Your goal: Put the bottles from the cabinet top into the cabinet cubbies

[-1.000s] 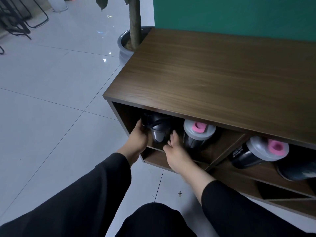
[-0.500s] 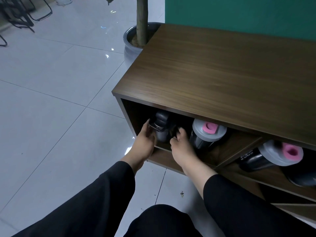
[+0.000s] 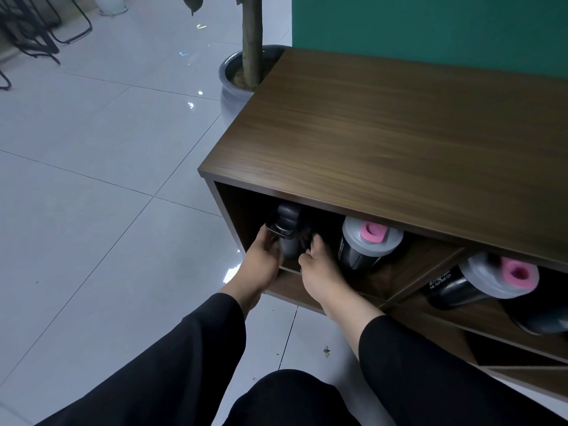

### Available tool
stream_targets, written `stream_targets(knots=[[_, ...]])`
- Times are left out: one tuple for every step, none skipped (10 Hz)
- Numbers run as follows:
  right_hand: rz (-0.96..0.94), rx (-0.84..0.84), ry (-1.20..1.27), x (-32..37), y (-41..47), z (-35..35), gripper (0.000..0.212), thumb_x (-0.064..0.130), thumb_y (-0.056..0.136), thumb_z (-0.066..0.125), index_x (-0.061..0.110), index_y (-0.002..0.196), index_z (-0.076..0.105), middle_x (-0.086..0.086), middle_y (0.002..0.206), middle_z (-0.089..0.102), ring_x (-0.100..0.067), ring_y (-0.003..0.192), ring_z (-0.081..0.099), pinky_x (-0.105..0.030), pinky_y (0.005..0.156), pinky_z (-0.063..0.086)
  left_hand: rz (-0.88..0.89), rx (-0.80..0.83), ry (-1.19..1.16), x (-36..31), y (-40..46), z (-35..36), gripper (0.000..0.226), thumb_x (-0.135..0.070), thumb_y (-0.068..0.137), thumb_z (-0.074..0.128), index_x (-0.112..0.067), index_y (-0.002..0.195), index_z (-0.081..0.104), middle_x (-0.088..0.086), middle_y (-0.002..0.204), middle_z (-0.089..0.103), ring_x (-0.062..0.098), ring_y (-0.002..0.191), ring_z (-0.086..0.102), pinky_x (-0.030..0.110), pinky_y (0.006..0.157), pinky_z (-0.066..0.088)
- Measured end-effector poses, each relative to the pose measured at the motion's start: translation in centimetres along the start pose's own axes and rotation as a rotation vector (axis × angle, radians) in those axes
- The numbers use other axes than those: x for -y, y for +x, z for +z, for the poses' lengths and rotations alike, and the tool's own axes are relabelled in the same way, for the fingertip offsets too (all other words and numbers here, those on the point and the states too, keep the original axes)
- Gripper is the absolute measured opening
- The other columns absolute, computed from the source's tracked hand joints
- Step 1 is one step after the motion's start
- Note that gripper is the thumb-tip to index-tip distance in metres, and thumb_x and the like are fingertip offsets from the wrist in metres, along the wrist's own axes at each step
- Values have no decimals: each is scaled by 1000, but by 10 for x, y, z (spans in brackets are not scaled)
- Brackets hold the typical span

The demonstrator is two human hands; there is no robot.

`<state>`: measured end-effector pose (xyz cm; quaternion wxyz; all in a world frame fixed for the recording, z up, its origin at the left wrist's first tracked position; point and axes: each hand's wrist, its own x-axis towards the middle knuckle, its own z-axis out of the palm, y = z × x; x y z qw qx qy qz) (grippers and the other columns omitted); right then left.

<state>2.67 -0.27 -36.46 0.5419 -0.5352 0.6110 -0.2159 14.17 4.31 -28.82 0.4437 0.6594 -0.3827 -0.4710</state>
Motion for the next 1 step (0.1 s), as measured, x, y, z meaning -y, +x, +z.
stream_targets(knots=[[-4, -4, 5, 11, -20, -7, 80, 43, 76, 38, 28, 154, 26, -8, 156, 36, -30, 144, 37, -50, 117, 34, -121, -114, -148, 15, 4, 1, 54, -4, 90, 44, -21, 141, 56, -3, 130, 71, 14, 110, 67, 20, 87, 48]])
